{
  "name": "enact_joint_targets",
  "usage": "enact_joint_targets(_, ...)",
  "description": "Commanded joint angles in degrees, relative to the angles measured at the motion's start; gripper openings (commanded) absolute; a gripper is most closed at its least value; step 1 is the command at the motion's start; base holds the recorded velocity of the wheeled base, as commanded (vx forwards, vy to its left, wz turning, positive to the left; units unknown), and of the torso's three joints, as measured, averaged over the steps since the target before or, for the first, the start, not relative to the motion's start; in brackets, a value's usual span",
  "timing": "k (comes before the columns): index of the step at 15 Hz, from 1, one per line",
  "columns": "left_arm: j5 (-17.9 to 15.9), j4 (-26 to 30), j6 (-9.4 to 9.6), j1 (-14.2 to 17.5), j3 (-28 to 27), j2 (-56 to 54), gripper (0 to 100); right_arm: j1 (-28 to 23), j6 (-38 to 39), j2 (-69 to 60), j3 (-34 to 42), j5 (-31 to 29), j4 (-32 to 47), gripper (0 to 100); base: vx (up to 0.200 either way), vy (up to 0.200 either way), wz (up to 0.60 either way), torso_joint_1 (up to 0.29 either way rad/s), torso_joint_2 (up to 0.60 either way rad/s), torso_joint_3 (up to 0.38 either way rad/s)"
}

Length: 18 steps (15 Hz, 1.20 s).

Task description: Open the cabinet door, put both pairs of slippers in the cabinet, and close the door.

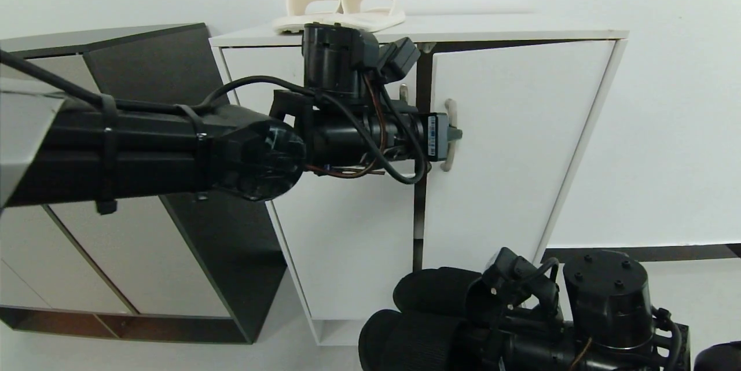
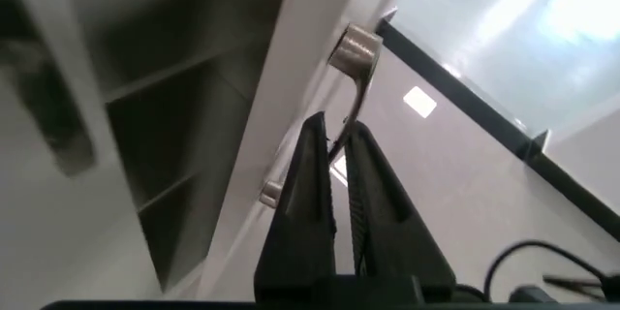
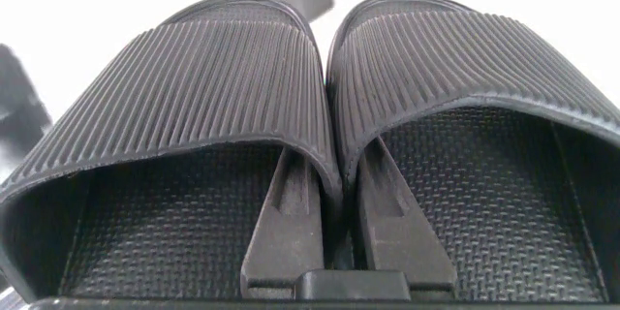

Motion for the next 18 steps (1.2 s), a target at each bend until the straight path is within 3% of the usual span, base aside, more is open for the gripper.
enact_joint_targets(1, 0.3, -3.1, 0.25, -1.7, 6.4, -5.7, 0, 0.1, 0.0, -1.9, 1.1, 0.6, 0.1, 0, 0.0, 0.0, 0.0, 0.0, 0.0, 0.0)
enact_joint_targets(3, 2.1, -3.7, 1.48, -3.1, 11.2, -8.7, 0, 0.1, -1.4, -1.8, 2.6, 2.0, 0.1, 0, 0.0, 0.0, 0.0, 0.0, 0.0, 0.0)
enact_joint_targets(7, 2.9, -3.8, 1.12, -4.4, 19.8, -16.6, 0, 0.6, -2.4, -2.2, 3.2, 2.8, 0.2, 0, 0.0, 0.0, 0.0, 0.0, 0.0, 0.0)
enact_joint_targets(9, 2.9, -7.5, 0.33, -1.7, 19.9, -16.0, 0, 1.2, -2.4, -2.2, 3.2, 2.8, 0.2, 0, 0.0, 0.0, 0.0, 0.0, 0.0, 0.0)
enact_joint_targets(11, 2.8, -12.4, -3.71, 0.8, 18.7, -13.1, 0, 1.7, -2.5, -2.2, 3.2, 2.6, 0.2, 0, 0.0, 0.0, 0.0, 0.0, 0.0, 0.0)
enact_joint_targets(13, 2.7, -14.0, -4.33, 2.4, 15.4, -8.9, 0, 2.3, -2.5, -2.2, 3.2, 2.5, 0.2, 0, 0.0, 0.0, 0.0, 0.0, 0.0, 0.0)
enact_joint_targets(16, 2.5, -14.3, -6.0, 2.6, 9.9, -4.6, 0, 2.9, -2.5, -2.1, 3.2, 2.5, 0.2, 0, 0.0, 0.0, 0.0, 0.0, 0.0, 0.0)
enact_joint_targets(18, 2.3, -14.0, -6.0, 2.6, 7.6, -2.6, 0, 2.9, -2.5, -2.0, 3.3, 2.4, 0.2, 0, 0.0, 0.0, 0.0, 0.0, 0.0, 0.0)
